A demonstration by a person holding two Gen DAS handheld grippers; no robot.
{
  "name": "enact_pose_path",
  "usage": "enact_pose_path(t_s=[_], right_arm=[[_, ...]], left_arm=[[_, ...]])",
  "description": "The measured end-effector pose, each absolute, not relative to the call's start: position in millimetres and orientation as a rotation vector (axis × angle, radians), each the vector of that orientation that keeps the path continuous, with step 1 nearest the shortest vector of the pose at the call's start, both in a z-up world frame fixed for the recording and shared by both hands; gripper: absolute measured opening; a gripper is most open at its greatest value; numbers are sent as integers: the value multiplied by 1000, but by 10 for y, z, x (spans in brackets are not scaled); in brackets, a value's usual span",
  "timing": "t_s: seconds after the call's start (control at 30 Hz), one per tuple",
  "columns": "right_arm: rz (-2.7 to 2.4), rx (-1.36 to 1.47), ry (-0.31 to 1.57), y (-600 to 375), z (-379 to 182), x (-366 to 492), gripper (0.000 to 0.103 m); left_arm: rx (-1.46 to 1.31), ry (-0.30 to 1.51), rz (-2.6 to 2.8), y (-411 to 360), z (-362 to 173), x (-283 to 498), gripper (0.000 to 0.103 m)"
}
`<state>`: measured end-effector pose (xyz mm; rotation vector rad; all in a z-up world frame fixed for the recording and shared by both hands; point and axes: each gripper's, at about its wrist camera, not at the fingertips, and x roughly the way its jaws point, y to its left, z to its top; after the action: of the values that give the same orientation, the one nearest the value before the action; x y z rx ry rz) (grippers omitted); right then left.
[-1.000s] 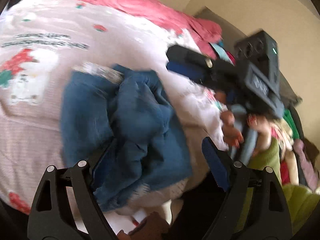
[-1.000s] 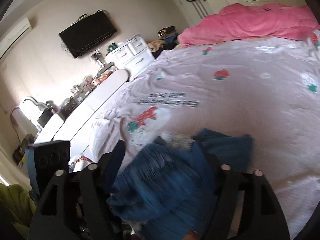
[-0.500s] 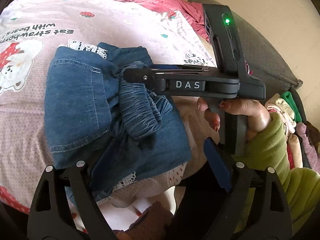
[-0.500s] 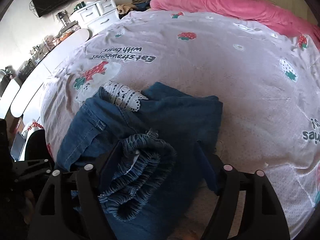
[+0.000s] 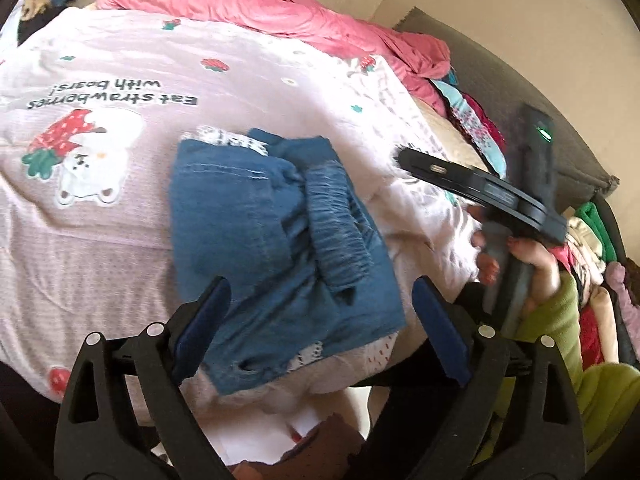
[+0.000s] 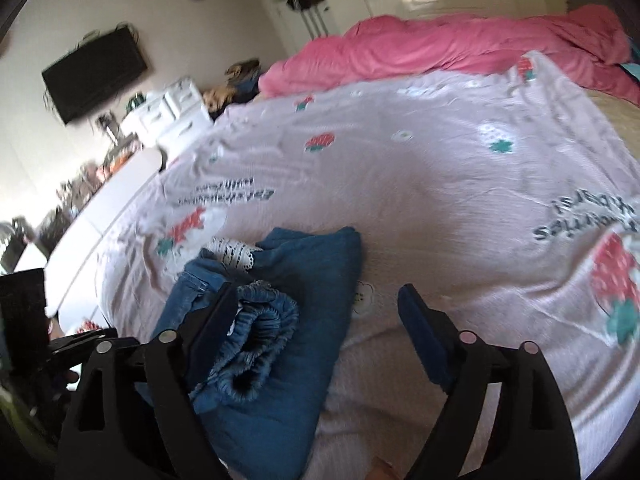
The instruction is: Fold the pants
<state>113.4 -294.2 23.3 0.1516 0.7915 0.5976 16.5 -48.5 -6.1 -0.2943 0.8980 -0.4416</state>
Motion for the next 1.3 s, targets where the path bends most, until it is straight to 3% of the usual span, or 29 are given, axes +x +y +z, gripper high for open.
enact_pose_path(t_s=[0.23, 0.47, 0.63, 0.67, 0.7, 0.87, 1.13, 1.2, 1.3], right_arm=[[637, 146, 703, -2966, 394, 712, 84], [754, -64, 664, -2491, 436, 164, 84], [841, -252, 655, -2031, 305, -139, 80], [851, -290, 661, -1947, 274, -171, 75], [861, -330, 669, -1866, 241, -193, 66], [891, -566, 665, -1485, 67, -300, 47], [967, -754, 614, -1073, -68, -285, 41], [990, -798, 634, -967, -185, -246, 19], [1043, -804, 668, -975, -249, -265, 11]], left_arm=[[-295, 889, -376, -308, -43, 250, 90], [-261, 876, -269, 56, -43, 502, 90], [-266, 924, -309, 108, -161, 796, 64], [-277, 942, -325, 93, -202, 877, 55], [-283, 953, -339, 79, -227, 942, 53], [-243, 994, -344, -58, -365, 1146, 53], [-252, 1009, -358, -82, -437, 1195, 53], [-260, 1012, -357, -77, -449, 1200, 56], [-257, 1015, -361, -94, -465, 1209, 59]])
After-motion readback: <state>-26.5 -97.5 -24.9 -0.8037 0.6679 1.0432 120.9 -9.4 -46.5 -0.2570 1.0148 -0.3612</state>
